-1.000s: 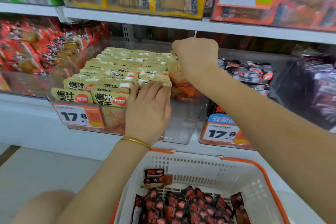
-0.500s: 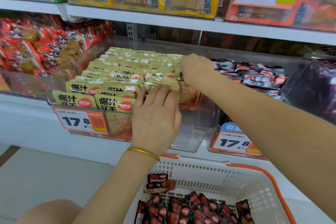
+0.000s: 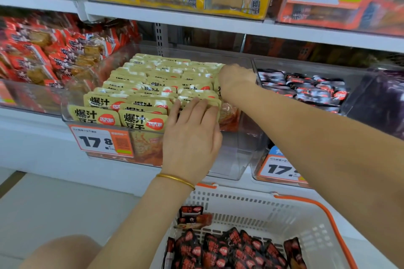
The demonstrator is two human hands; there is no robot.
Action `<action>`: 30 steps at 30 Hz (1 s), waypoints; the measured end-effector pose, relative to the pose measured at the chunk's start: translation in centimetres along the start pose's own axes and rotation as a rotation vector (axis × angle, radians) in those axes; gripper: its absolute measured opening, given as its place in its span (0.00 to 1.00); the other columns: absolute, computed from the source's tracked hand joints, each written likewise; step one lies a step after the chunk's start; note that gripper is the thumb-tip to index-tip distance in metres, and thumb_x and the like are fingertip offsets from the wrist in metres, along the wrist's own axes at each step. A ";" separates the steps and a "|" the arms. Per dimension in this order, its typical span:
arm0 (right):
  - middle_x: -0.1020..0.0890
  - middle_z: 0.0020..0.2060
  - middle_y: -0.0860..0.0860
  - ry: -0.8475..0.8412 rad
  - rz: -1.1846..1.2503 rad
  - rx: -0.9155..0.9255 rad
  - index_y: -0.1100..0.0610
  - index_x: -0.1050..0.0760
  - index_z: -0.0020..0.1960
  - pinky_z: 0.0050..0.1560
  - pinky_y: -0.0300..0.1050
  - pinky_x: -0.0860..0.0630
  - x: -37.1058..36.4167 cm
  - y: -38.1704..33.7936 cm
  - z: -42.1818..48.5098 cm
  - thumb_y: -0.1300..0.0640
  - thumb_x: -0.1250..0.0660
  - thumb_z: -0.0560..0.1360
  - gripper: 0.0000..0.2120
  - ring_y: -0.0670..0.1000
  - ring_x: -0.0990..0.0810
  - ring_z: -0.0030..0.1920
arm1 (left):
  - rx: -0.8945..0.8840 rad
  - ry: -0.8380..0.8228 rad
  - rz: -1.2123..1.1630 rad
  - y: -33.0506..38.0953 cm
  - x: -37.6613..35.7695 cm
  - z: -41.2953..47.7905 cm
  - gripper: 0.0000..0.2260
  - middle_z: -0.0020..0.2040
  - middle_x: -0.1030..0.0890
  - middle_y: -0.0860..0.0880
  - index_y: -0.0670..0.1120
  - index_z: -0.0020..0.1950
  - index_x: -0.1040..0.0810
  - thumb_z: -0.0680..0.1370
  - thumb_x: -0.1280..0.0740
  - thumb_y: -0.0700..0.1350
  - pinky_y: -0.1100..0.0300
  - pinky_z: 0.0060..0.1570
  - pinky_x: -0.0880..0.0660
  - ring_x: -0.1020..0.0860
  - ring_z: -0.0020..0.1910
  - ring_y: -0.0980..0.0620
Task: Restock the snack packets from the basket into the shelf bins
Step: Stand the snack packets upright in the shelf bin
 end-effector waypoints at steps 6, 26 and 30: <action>0.31 0.62 0.61 0.164 0.188 0.088 0.64 0.36 0.65 0.52 0.53 0.28 2.6 1.5 -1.8 0.69 0.37 0.73 0.21 0.63 0.29 0.62 | -0.102 0.158 -0.121 0.5 1.1 -1.1 0.15 0.61 0.23 0.42 0.39 0.58 0.22 0.77 0.42 0.43 0.43 0.70 0.40 0.27 0.64 0.42; 0.21 0.45 0.52 -0.822 0.582 0.196 0.60 0.25 0.50 0.46 0.42 0.30 -29.0 8.5 -26.6 0.62 0.37 0.78 0.03 0.53 0.24 0.48 | -0.494 -0.445 -0.131 5.0 -3.9 -11.0 0.12 0.57 0.22 0.43 0.42 0.50 0.21 0.71 0.41 0.41 0.49 0.46 0.28 0.29 0.54 0.43; 0.20 0.56 0.57 -0.875 0.551 0.225 0.62 0.23 0.57 0.57 0.48 0.26 -33.2 4.7 -27.9 0.63 0.39 0.78 0.10 0.56 0.22 0.56 | -0.437 -0.487 -0.178 5.0 -4.7 -10.3 0.12 0.53 0.20 0.43 0.41 0.46 0.20 0.71 0.42 0.42 0.50 0.43 0.24 0.24 0.51 0.41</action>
Point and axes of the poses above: each hand's wrist, its own z-axis towards the middle knuckle, its own x-axis out of the back of the hand, y = z × x, the point moved 1 cm from there along z, towards the middle knuckle
